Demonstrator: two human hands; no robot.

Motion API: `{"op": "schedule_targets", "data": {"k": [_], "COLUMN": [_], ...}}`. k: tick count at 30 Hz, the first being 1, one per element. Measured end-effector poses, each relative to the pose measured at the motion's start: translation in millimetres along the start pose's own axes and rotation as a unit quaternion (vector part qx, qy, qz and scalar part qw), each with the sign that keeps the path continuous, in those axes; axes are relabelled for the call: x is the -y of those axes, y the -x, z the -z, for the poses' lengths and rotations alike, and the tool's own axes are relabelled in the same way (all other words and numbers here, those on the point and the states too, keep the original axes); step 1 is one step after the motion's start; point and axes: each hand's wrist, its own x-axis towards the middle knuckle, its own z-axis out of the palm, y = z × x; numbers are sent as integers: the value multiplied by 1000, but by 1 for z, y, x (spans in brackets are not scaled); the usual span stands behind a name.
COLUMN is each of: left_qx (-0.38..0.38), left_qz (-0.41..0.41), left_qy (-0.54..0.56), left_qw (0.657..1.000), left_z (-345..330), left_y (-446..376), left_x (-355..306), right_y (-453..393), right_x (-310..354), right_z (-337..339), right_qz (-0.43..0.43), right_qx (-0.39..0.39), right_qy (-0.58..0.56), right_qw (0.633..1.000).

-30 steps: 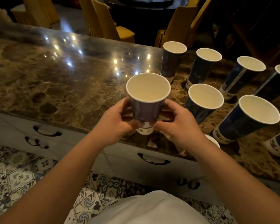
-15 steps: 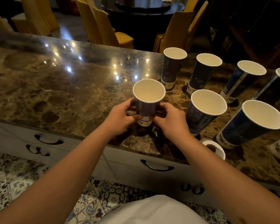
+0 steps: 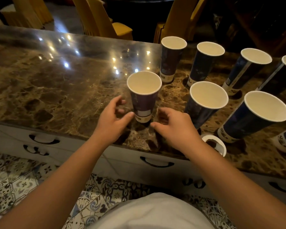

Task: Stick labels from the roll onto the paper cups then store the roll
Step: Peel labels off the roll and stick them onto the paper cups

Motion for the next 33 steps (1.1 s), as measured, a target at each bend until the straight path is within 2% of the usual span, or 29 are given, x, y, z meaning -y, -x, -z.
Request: {"op": "schedule_targets", "data": {"k": [2, 3, 6, 9, 11, 13, 18, 28, 33], "left_qx": [-61, -61, 56, 208, 250, 243, 226, 229, 232], "left_qz": [-48, -80, -164, -240, -303, -351, -385, -384, -406], "left_qy": [21, 18, -23, -71, -145, -210, -247, -256, -250], "left_qw": [997, 995, 985, 946, 908, 879, 860, 857, 847], "left_z": [-5, -9, -32, -61, -82, -101, -133, -149, -147], "left_y": [24, 35, 61, 74, 75, 72, 69, 62, 58], "left_x": [-4, -7, -26, -51, -59, -62, -74, -75, -73], "right_y": [28, 43, 80, 99, 108, 115, 121, 117, 120], "right_x": [-4, -7, -27, -58, -81, -99, -119, -153, -171], "right_z": [10, 15, 30, 40, 44, 47, 54, 57, 57], "right_qz": [42, 70, 122, 125, 117, 96, 23, 21, 78], "right_qx": [-3, -19, -87, -141, -163, -172, -201, -107, -188], "right_qy": [6, 16, 51, 95, 129, 171, 220, 211, 183], "right_qw": [999, 997, 987, 977, 971, 966, 954, 971, 962]}}
